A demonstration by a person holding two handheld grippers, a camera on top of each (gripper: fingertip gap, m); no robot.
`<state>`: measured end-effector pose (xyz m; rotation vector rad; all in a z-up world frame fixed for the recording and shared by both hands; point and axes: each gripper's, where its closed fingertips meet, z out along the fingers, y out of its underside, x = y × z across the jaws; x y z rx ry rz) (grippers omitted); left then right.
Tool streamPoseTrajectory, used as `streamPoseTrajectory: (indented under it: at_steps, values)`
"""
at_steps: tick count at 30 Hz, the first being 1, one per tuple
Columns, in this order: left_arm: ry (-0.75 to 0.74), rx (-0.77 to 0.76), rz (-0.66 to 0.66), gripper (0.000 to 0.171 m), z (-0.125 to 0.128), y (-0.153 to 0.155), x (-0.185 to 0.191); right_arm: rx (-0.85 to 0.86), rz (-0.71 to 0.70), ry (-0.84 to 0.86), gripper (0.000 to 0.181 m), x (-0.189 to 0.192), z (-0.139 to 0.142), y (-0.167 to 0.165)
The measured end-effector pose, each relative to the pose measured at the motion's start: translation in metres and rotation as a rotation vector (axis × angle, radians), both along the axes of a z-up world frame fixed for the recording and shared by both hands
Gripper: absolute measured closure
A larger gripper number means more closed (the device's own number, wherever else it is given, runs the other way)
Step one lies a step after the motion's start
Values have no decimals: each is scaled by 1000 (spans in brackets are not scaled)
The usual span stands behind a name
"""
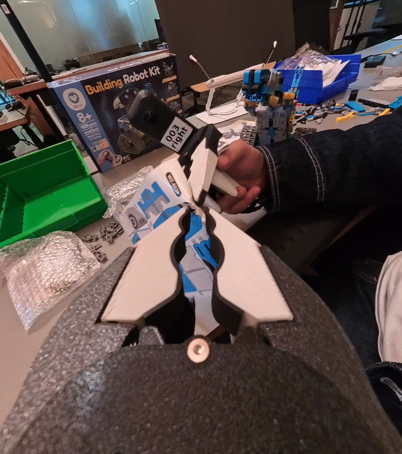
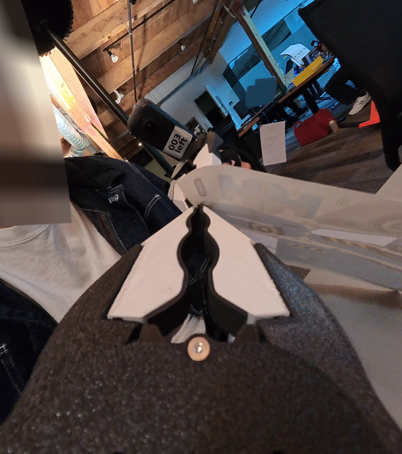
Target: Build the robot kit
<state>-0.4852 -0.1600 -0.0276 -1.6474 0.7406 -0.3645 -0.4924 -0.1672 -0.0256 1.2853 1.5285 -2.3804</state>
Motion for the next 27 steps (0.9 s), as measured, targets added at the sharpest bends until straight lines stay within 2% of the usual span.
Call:
streamPoseTrajectory:
  at_steps: [2, 3, 5, 7, 9, 12, 13, 14, 15, 16, 18, 20, 23, 27]
  values:
    - [-21, -8, -22, 162, 1, -3, 0, -2, 14, 2, 181, 1, 0, -2]
    - [-50, -11, -30, 166, 3, -4, -1, -5, 21, 5, 181, 2, 0, -2]
    - [-140, -2, -49, 165, 12, -5, -10, -19, 55, 22, 181, 8, 4, -4]
    - [-242, -42, -139, 139, 21, -8, -15, 2, 93, 19, 181, 13, 2, -9]
    - [-280, -91, -235, 122, 29, -6, -17, 32, 170, 17, 181, 22, 1, -20]
    - [-176, -268, -432, 106, 12, -8, -7, 96, 265, 23, 181, 35, 1, -36]
    - [-134, -342, -512, 95, 4, -13, -1, 124, 271, 21, 181, 37, 0, -39]
    - [-102, -403, -594, 97, -1, -19, 5, 157, 263, 14, 181, 37, -2, -39]
    - [-69, -464, -663, 106, -8, -25, 9, 183, 251, 7, 181, 37, -4, -38]
    - [-24, -516, -690, 110, -16, -26, 10, 206, 223, 3, 181, 36, -6, -34]
    - [66, -582, -676, 126, -32, -21, 7, 244, 158, -13, 181, 33, -9, -23]
    - [100, -596, -664, 137, -35, -21, 0, 276, 100, -39, 181, 30, -15, -10]
    - [26, -579, -656, 146, -27, -21, -7, 279, 14, -55, 181, 25, -17, 7]
    - [-114, -545, -637, 163, -23, -13, -10, 263, -34, -67, 181, 20, -19, 17]
